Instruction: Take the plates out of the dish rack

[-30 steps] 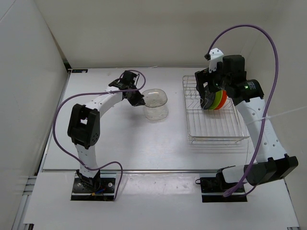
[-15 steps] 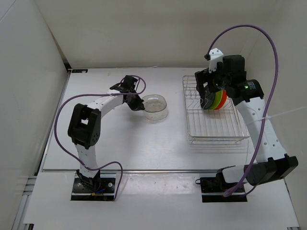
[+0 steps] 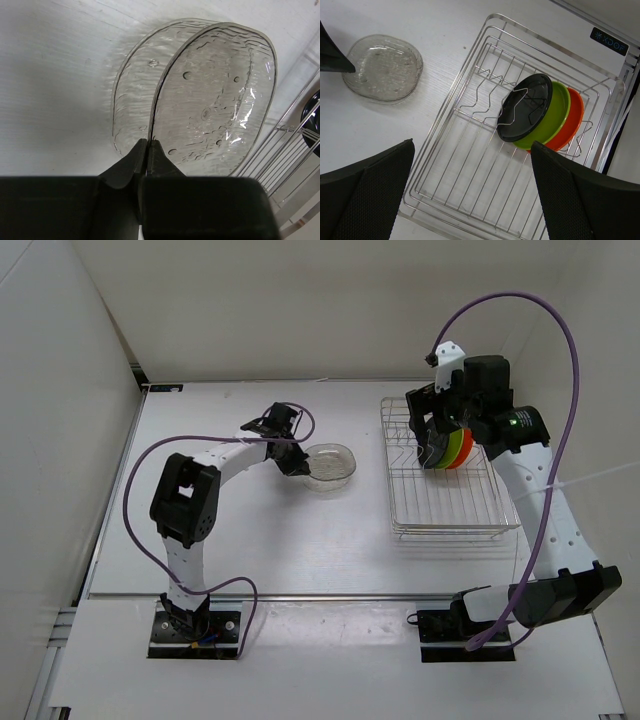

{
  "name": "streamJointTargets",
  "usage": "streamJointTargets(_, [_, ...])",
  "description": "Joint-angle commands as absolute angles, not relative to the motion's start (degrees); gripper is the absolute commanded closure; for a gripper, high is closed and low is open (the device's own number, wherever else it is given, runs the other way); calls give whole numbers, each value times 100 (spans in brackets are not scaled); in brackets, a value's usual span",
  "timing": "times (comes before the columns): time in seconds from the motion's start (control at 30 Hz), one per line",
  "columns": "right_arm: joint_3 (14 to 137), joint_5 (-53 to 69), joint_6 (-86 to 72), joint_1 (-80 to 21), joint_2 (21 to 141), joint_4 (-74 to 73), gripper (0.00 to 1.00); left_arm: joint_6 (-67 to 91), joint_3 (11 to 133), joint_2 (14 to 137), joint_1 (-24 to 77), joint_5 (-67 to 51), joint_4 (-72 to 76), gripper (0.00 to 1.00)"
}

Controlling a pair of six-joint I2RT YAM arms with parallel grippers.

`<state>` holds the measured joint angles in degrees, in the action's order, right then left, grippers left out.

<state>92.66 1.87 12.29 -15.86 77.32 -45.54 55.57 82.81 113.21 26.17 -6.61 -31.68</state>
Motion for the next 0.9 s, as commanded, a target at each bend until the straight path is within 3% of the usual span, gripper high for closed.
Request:
streamJointTargets(0.0, [9185, 211, 1274, -1573, 7611, -4500, 0, 5563, 8306, 11232, 2637, -659, -3032, 89])
streamJointTargets(0.47, [9132, 264, 1274, -1573, 7559, -4500, 0, 5511, 8253, 11118, 2637, -431, -3085, 89])
streamJointTargets(0.7, [9132, 316, 1274, -1573, 7559, -4500, 0, 5459, 8314, 11118, 2637, -492, -3085, 81])
streamJointTargets(0.8, [9132, 316, 1274, -1573, 7559, -4500, 0, 5458, 8314, 11065, 2637, -492, -3085, 71])
streamJointTargets(0.87, [9132, 316, 1274, -1573, 7559, -4500, 0, 5458, 8314, 11065, 2637, -492, -3085, 70])
